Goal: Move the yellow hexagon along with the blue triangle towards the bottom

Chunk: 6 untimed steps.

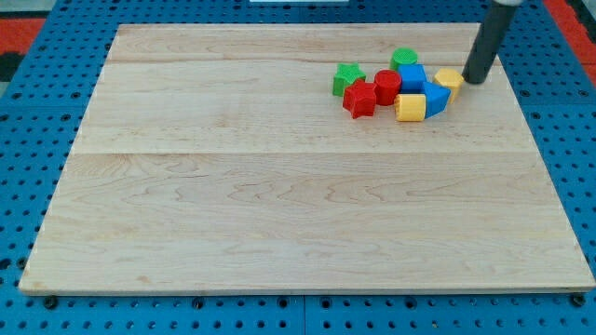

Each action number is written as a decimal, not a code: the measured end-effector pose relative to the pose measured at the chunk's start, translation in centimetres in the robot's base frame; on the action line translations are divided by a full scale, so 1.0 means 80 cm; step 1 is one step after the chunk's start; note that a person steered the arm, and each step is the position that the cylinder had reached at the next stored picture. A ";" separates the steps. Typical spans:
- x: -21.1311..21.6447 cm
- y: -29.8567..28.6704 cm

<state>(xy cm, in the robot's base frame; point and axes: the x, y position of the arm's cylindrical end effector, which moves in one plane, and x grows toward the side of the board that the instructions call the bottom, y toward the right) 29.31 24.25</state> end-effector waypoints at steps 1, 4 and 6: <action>-0.006 -0.033; 0.064 -0.047; 0.108 0.015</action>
